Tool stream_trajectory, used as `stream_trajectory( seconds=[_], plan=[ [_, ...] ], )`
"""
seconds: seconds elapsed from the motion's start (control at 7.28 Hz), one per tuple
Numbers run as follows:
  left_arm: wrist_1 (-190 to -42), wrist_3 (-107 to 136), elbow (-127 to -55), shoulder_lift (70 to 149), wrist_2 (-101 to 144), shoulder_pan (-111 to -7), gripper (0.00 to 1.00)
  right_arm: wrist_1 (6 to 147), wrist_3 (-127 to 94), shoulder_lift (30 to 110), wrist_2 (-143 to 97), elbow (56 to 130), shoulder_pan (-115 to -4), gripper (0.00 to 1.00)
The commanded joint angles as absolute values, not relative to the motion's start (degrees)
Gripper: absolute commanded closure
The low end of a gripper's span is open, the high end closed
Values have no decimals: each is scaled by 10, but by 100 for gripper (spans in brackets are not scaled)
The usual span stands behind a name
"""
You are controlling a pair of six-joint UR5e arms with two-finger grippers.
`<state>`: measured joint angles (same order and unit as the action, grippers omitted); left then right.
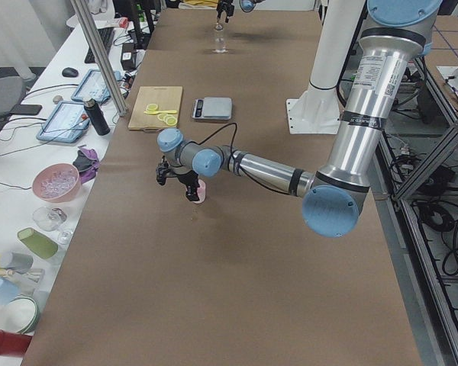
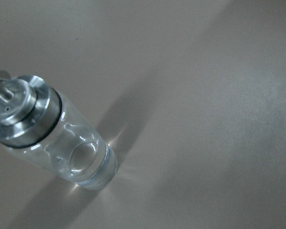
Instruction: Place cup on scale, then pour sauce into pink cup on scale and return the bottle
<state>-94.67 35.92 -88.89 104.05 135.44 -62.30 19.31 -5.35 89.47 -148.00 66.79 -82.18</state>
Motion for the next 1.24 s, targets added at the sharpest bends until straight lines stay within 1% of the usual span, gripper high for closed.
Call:
stream_trajectory(
  seconds=[0.0, 0.27, 0.41, 0.82, 0.96, 1.1],
  plan=[
    [-954, 362, -878, 1044, 1354, -615, 38, 191, -82, 855, -1484, 670, -806, 0],
    [-969, 362, -867, 1045, 1354, -614, 41, 157, -83, 859, -1484, 671, -797, 0],
    [-969, 362, -867, 1045, 1354, -614, 53, 131, -83, 871, -1488, 669, -795, 0],
    [-969, 363, -868, 1045, 1354, -614, 92, 124, -66, 893, -1492, 668, -795, 1],
    [-969, 363, -869, 1047, 1354, -614, 100, 116, -55, 895, -1490, 664, -794, 0],
    [-969, 369, -869, 1049, 1353, -614, 100, 102, -49, 896, -1486, 664, -794, 0]
  ],
)
